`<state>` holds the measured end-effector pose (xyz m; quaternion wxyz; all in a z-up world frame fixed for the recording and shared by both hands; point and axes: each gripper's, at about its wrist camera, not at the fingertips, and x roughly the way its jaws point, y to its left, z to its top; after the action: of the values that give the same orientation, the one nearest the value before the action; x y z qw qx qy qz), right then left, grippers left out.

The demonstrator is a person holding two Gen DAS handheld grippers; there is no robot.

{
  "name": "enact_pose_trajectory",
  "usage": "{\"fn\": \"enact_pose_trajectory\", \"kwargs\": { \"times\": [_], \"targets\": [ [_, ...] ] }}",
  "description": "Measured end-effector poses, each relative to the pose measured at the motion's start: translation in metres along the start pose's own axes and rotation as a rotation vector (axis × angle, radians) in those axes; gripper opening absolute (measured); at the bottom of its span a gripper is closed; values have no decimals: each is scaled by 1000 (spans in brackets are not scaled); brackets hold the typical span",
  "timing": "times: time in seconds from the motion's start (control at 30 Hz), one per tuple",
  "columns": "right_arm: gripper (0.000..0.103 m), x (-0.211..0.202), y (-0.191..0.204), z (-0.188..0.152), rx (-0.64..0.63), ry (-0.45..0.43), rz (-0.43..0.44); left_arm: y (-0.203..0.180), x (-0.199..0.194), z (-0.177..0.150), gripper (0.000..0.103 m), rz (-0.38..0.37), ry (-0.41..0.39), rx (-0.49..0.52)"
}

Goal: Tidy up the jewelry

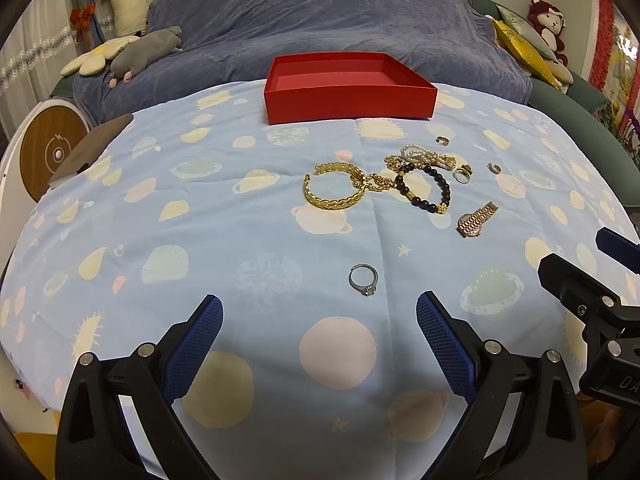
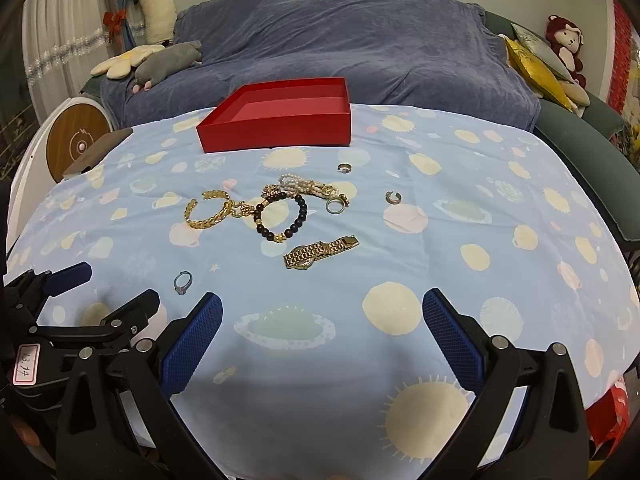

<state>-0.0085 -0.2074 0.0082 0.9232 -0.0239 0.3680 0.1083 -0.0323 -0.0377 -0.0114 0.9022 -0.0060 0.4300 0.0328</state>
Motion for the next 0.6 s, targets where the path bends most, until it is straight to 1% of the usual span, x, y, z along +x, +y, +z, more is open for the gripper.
{"fn": "enact_pose_trajectory", "kwargs": {
  "times": [0.6],
  "targets": [
    [98, -1, 1, 0, -4, -4, 2, -4, 2, 0, 95, -4, -1, -3]
  ]
}}
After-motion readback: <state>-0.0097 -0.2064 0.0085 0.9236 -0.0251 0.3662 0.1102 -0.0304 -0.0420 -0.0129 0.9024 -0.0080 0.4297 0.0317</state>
